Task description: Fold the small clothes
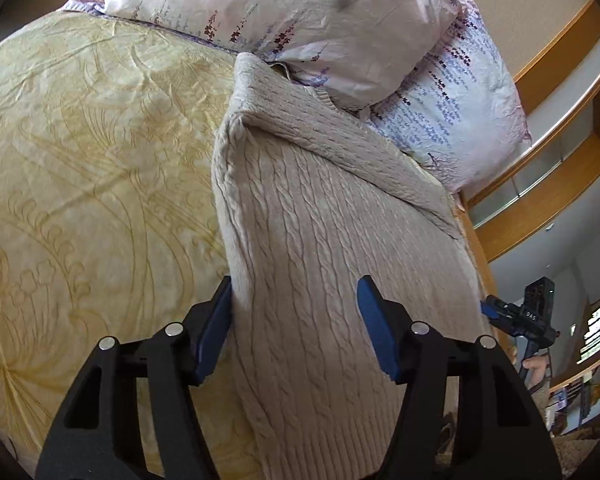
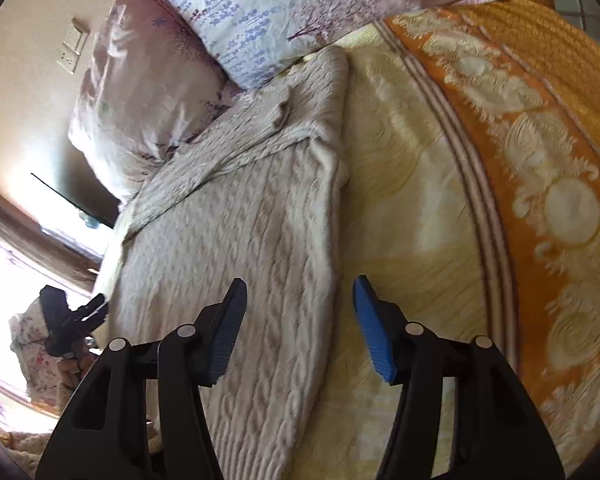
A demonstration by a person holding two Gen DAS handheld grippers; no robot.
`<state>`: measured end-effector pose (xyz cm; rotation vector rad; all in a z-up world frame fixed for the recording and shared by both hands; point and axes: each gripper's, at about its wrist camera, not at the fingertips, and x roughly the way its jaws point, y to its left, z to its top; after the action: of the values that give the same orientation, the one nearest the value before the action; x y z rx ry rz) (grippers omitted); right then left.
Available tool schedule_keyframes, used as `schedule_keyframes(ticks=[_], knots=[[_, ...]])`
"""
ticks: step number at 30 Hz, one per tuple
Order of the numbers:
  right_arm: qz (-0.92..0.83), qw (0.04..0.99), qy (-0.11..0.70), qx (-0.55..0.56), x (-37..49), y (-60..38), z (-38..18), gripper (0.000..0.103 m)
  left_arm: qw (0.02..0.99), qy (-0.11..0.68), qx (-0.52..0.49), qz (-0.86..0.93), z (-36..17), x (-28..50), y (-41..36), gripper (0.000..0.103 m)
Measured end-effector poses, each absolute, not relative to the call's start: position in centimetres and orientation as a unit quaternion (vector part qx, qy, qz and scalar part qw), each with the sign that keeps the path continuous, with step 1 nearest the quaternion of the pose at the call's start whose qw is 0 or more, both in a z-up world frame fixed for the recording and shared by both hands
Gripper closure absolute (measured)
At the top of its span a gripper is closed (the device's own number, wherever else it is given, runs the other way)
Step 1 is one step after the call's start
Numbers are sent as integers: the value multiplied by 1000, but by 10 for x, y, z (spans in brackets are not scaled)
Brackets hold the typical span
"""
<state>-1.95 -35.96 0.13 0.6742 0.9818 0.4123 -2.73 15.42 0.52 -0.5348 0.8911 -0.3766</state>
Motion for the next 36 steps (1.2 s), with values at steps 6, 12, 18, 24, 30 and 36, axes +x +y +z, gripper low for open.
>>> schedule_keyframes(ticks=[6,12,18,24,30,36], knots=[[275,761,455,372,-57,-340,-11,68,825,423,-297,-230,-4,-64,146,64],[278,771,451,354,-74,-331,-6,70,812,431,-298,-257,-7,-87,136,64],[256,812,439,287,-75,-319,4,88,809,436,-305,-248,-14,-83,139,93],[228,877,357,225,-78,-315,38,94,827,411,-288,-254,3,-72,139,96],[172,947,244,119,-74,-303,79,94,870,344,-275,-220,40,-54,152,96],[85,984,155,24,-47,-283,105,94,907,294,-249,-173,74,-15,155,96]])
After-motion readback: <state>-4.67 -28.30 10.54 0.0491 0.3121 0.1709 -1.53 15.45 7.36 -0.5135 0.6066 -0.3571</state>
